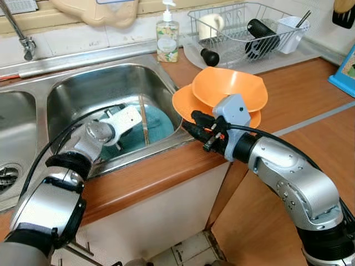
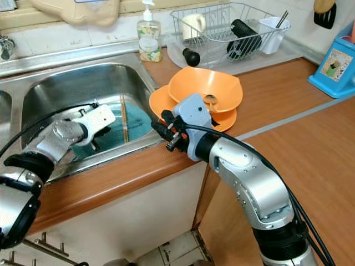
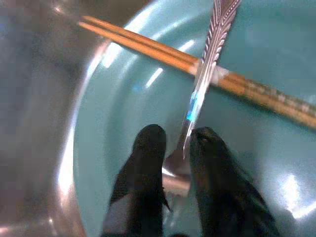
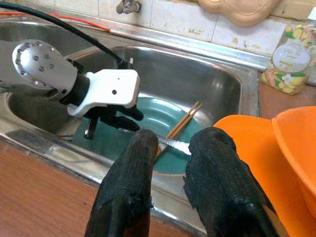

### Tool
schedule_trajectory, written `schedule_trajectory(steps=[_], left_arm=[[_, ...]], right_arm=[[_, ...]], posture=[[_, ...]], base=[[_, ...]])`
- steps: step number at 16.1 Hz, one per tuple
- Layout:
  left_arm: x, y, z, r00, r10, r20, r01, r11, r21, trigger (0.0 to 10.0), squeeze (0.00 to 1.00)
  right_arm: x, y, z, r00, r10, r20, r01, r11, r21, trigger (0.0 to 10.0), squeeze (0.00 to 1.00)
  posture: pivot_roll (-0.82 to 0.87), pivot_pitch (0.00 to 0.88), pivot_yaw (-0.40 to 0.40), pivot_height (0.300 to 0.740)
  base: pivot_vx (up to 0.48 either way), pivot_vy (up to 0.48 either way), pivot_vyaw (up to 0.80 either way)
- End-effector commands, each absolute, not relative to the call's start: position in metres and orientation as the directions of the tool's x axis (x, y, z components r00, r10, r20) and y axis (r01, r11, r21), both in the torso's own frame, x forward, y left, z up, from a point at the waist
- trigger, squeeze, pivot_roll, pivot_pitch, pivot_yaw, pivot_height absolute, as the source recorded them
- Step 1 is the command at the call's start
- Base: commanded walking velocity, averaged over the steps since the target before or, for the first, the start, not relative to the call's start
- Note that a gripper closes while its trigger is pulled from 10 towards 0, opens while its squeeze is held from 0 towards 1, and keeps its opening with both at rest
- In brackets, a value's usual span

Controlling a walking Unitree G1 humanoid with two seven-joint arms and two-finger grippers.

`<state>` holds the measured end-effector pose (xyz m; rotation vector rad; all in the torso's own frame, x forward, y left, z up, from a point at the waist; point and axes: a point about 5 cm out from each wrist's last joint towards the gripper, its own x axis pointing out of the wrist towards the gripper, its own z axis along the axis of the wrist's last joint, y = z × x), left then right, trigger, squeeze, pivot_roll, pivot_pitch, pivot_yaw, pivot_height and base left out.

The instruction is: Kitchen organization

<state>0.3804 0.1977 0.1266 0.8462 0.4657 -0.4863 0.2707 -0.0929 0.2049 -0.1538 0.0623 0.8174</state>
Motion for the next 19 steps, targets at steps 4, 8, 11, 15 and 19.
schedule_trajectory(steps=[4, 8, 11, 15, 19], left_arm=[[0.388, 0.197, 0.150, 0.848, -0.276, -0.453, 0.515, 0.631, 0.580, 10.0, 1.00], [0.389, 0.191, 0.168, 0.899, -0.368, -0.238, 0.438, 0.750, 0.496, 10.0, 0.37], [0.381, 0.182, 0.185, 0.879, -0.474, -0.051, 0.460, 0.814, 0.353, 10.0, 0.00], [0.355, 0.157, 0.191, 0.753, -0.657, 0.038, 0.625, 0.731, 0.272, 10.0, 0.00], [0.323, 0.141, 0.185, 0.641, -0.768, 0.015, 0.751, 0.631, 0.192, 10.0, 0.10]], right_arm=[[0.282, -0.115, 0.233, 0.757, 0.653, -0.018, -0.646, 0.745, -0.168, 10.0, 0.00], [0.289, -0.141, 0.253, 0.822, 0.566, 0.059, -0.554, 0.820, -0.142, 10.0, 1.00], [0.292, -0.166, 0.250, 0.865, 0.499, 0.046, -0.492, 0.863, -0.116, 10.0, 1.00], [0.293, -0.189, 0.240, 0.903, 0.430, 0.004, -0.428, 0.899, -0.089, 10.0, 0.97], [0.289, -0.201, 0.224, 0.896, 0.441, -0.060, -0.443, 0.896, -0.029, 10.0, 0.00]], posture=[[-0.15, 0.000, 0.042, 0.740], [-0.14, 0.000, 0.034, 0.740], [-0.14, 0.000, 0.027, 0.740], [-0.15, 0.000, 0.022, 0.740], [-0.15, 0.000, 0.024, 0.740]], base=[[0.000, 0.000, 0.00], [0.000, 0.000, 0.00], [0.000, 0.000, 0.00], [0.000, 0.000, 0.00], [0.000, 0.000, 0.00]])
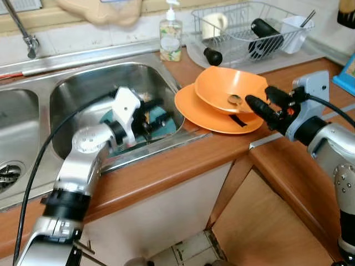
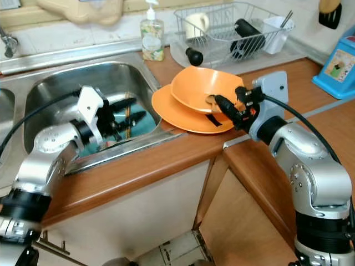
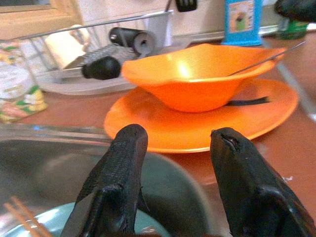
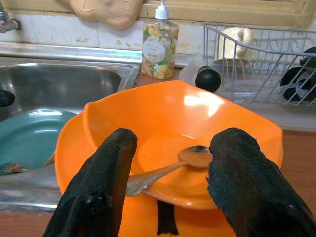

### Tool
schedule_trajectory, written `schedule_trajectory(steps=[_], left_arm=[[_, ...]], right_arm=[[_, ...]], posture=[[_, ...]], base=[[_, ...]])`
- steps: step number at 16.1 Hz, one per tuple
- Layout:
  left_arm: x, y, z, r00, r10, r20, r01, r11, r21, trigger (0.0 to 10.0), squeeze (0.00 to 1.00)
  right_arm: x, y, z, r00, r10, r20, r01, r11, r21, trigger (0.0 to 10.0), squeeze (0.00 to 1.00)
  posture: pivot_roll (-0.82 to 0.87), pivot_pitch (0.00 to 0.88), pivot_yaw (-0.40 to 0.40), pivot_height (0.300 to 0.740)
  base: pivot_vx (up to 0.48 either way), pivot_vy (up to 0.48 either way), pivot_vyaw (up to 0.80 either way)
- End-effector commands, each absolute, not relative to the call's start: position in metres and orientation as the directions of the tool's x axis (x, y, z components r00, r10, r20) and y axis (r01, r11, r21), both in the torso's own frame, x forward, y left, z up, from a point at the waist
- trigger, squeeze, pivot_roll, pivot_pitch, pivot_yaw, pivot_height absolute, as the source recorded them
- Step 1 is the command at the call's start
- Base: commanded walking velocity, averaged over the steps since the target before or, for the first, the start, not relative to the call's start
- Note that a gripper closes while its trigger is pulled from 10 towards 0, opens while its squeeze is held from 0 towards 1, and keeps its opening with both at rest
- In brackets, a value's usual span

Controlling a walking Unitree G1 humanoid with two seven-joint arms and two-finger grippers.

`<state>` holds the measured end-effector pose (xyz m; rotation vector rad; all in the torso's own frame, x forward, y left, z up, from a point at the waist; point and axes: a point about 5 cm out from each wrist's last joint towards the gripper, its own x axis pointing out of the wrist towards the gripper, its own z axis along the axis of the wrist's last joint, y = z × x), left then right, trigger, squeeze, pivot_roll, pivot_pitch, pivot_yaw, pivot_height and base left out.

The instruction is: Kitchen organization

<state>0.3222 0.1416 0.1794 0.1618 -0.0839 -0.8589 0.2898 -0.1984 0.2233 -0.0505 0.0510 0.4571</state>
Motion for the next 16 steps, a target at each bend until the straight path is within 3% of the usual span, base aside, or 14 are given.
schedule_trajectory(steps=[1, 3, 4, 5, 10, 14, 15, 16], left_arm=[[0.317, 0.139, 0.184, 0.633, -0.774, 0.006, 0.761, 0.623, 0.183, 10.0, 1.00], [0.309, 0.139, 0.183, 0.643, -0.765, -0.008, 0.753, 0.631, 0.184, 10.0, 1.00], [0.307, 0.139, 0.183, 0.641, -0.767, -0.011, 0.756, 0.629, 0.180, 10.0, 0.10], [0.303, 0.137, 0.182, 0.638, -0.770, -0.018, 0.760, 0.627, 0.173, 10.0, 0.00], [0.294, 0.128, 0.181, 0.621, -0.783, -0.040, 0.779, 0.610, 0.146, 10.0, 0.00], [0.294, 0.127, 0.182, 0.618, -0.785, -0.050, 0.781, 0.605, 0.151, 10.0, 0.00], [0.293, 0.126, 0.182, 0.617, -0.785, -0.051, 0.782, 0.605, 0.150, 10.0, 0.00], [0.293, 0.126, 0.183, 0.617, -0.785, -0.051, 0.782, 0.605, 0.150, 10.0, 0.00]], right_arm=[[0.289, -0.199, 0.222, 0.893, 0.445, -0.064, -0.447, 0.895, -0.020, 10.0, 0.00], [0.288, -0.193, 0.222, 0.882, 0.469, -0.056, -0.470, 0.882, -0.014, 10.0, 0.00], [0.288, -0.191, 0.222, 0.879, 0.475, -0.055, -0.476, 0.879, -0.013, 10.0, 0.00], [0.288, -0.188, 0.221, 0.871, 0.488, -0.056, -0.489, 0.872, -0.012, 10.0, 0.00], [0.288, -0.166, 0.214, 0.846, 0.527, -0.081, -0.531, 0.846, -0.046, 10.0, 0.00], [0.293, -0.169, 0.206, 0.881, 0.459, -0.115, -0.468, 0.881, -0.069, 10.0, 0.00], [0.293, -0.168, 0.206, 0.883, 0.457, -0.109, -0.465, 0.884, -0.058, 8.1, 0.00], [0.294, -0.168, 0.206, 0.884, 0.456, -0.104, -0.463, 0.885, -0.055, 4.9, 0.00]], posture=[[-0.15, 0.000, 0.021, 0.740], [-0.15, 0.000, 0.018, 0.740], [-0.15, 0.000, 0.016, 0.740], [-0.14, 0.000, 0.013, 0.740], [-0.14, 0.000, 0.017, 0.740], [-0.14, 0.000, 0.021, 0.740], [-0.14, 0.000, 0.021, 0.740], [-0.14, 0.000, 0.021, 0.740]], base=[[0.000, 0.000, 0.00], [0.000, 0.000, 0.00], [0.000, 0.000, 0.00], [0.000, 0.000, 0.00], [0.000, 0.000, 0.00], [0.000, 0.000, 0.00], [0.000, 0.000, 0.00], [0.000, 0.000, 0.00]])
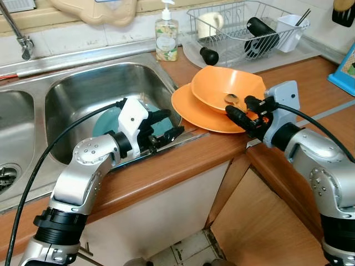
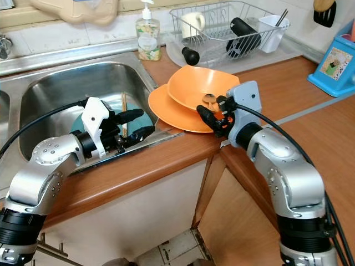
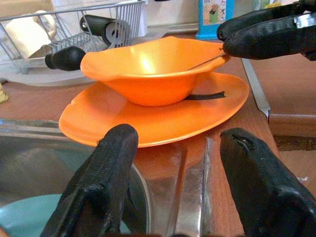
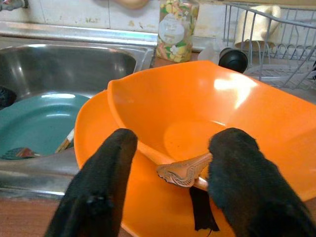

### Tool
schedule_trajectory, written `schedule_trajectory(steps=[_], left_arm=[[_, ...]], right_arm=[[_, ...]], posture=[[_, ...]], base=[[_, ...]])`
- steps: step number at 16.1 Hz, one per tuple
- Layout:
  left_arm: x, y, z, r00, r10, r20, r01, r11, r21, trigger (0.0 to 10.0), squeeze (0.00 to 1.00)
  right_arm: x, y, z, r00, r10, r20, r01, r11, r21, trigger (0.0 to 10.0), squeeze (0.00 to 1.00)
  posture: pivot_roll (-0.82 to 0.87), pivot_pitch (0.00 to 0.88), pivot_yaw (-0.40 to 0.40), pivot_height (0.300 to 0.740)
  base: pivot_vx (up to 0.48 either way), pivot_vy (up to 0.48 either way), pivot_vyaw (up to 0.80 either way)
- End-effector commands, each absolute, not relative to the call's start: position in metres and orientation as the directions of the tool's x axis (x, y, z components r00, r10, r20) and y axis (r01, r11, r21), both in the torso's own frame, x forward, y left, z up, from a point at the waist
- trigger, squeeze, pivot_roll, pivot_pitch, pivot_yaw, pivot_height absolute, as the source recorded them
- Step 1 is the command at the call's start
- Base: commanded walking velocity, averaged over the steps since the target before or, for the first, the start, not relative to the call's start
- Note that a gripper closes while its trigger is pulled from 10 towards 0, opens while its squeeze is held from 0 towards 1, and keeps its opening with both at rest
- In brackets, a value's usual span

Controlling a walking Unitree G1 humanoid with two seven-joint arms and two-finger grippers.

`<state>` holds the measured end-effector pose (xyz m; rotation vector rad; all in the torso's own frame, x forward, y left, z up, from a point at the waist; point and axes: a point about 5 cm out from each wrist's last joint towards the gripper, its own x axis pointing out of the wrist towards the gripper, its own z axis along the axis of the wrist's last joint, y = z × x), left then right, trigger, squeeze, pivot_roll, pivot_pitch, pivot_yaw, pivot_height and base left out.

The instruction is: Kitchen organization

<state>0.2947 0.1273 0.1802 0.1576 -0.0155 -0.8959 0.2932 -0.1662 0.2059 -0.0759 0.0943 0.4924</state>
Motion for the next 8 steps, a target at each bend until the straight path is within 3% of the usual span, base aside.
schedule_trajectory(steps=[1, 7, 8], left_arm=[[0.293, 0.125, 0.183, 0.618, -0.785, -0.052, 0.782, 0.606, 0.148, 10.0, 0.00], [0.295, 0.125, 0.183, 0.624, -0.780, -0.054, 0.777, 0.612, 0.147, 10.0, 0.00], [0.295, 0.124, 0.183, 0.623, -0.780, -0.052, 0.777, 0.611, 0.148, 10.0, 0.00]], right_arm=[[0.295, -0.168, 0.207, 0.890, 0.447, -0.095, -0.452, 0.891, -0.046, 3.5, 0.00], [0.298, -0.176, 0.198, 0.903, 0.404, -0.146, -0.414, 0.909, -0.043, 2.5, 0.00], [0.298, -0.178, 0.197, 0.908, 0.393, -0.147, -0.401, 0.915, -0.034, 1.9, 0.00]], posture=[[-0.14, 0.000, 0.019, 0.740], [-0.14, 0.000, 0.018, 0.740], [-0.14, 0.000, 0.018, 0.740]], base=[[0.000, 0.000, 0.00], [0.000, 0.000, 0.00], [0.000, 0.000, 0.00]])
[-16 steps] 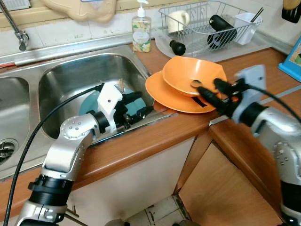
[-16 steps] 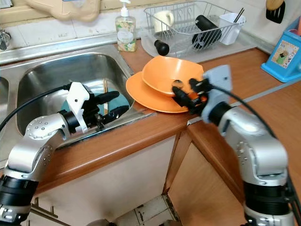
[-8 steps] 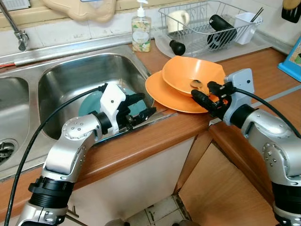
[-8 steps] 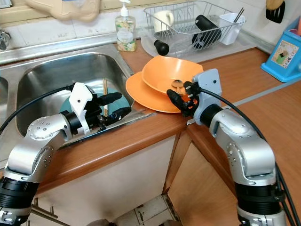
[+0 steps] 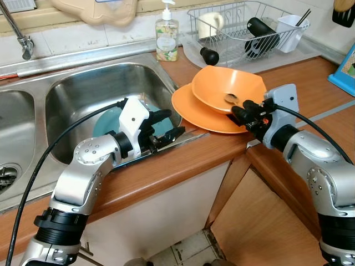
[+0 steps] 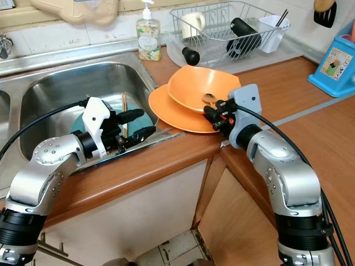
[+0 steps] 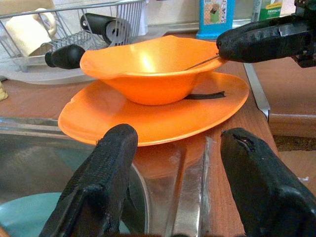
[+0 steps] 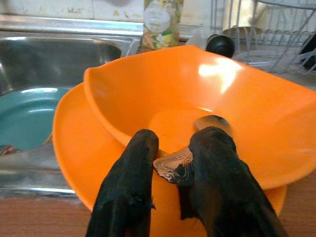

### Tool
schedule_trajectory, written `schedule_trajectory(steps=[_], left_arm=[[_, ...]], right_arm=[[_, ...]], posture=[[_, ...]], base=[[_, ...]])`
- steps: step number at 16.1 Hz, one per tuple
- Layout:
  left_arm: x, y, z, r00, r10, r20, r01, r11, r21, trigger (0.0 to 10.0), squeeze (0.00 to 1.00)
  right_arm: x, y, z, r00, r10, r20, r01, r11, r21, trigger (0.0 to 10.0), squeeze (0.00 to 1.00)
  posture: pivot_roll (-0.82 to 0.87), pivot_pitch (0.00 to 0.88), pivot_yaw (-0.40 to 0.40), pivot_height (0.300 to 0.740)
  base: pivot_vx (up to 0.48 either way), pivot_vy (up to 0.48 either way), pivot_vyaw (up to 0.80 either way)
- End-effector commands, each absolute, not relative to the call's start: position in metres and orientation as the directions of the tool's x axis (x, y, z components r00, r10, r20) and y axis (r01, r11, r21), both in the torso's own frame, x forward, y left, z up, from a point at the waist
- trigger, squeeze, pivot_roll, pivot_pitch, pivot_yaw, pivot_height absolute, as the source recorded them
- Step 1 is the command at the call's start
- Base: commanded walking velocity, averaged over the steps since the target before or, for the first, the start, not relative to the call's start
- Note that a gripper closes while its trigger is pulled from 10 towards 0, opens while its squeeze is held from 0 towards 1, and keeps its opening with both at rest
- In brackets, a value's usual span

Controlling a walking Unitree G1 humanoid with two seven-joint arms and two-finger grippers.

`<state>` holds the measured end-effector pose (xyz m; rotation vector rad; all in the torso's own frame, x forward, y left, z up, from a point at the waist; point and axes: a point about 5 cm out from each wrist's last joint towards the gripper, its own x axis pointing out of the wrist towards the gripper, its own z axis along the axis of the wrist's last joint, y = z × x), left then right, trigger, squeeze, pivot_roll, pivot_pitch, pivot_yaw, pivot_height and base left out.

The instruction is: Kitchen organization

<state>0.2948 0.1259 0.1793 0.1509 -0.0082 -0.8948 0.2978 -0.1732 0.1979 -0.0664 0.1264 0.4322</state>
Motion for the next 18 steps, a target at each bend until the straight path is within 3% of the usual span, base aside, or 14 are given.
schedule_trajectory(steps=[1, 3, 4, 13, 16, 18], left_arm=[[0.295, 0.124, 0.183, 0.623, -0.781, -0.052, 0.778, 0.611, 0.148, 10.0, 0.00], [0.296, 0.123, 0.183, 0.621, -0.782, -0.055, 0.780, 0.609, 0.148, 10.0, 0.00], [0.296, 0.122, 0.183, 0.621, -0.782, -0.056, 0.780, 0.608, 0.148, 10.0, 0.00], [0.297, 0.120, 0.190, 0.615, -0.787, -0.044, 0.780, 0.599, 0.181, 10.0, 0.00], [0.300, 0.118, 0.197, 0.612, -0.790, -0.031, 0.775, 0.592, 0.223, 10.0, 0.00], [0.302, 0.113, 0.204, 0.609, -0.793, -0.021, 0.756, 0.572, 0.318, 10.0, 0.00]], right_arm=[[0.298, -0.179, 0.197, 0.910, 0.389, -0.145, -0.397, 0.917, -0.030, 1.9, 0.00], [0.300, -0.184, 0.197, 0.917, 0.373, -0.142, -0.381, 0.924, -0.030, 1.7, 0.00], [0.300, -0.185, 0.198, 0.919, 0.370, -0.139, -0.377, 0.926, -0.028, 1.1, 0.00], [0.301, -0.186, 0.213, 0.919, 0.387, -0.071, -0.389, 0.921, -0.022, 1.4, 0.00], [0.300, -0.186, 0.227, 0.912, 0.411, 0.004, -0.411, 0.911, 0.011, 0.1, 0.00], [0.298, -0.182, 0.234, 0.890, 0.453, 0.047, -0.454, 0.890, 0.026, 0.0, 0.00]], posture=[[-0.14, 0.000, 0.018, 0.740], [-0.14, 0.000, 0.022, 0.740], [-0.14, 0.000, 0.023, 0.740], [-0.14, 0.000, 0.031, 0.740], [-0.14, 0.000, 0.033, 0.740], [-0.14, 0.000, 0.033, 0.740]], base=[[0.000, 0.000, 0.00], [0.000, 0.000, 0.00], [0.000, 0.000, 0.00], [0.000, 0.000, 0.00], [0.000, 0.000, 0.00], [0.000, 0.000, 0.00]])
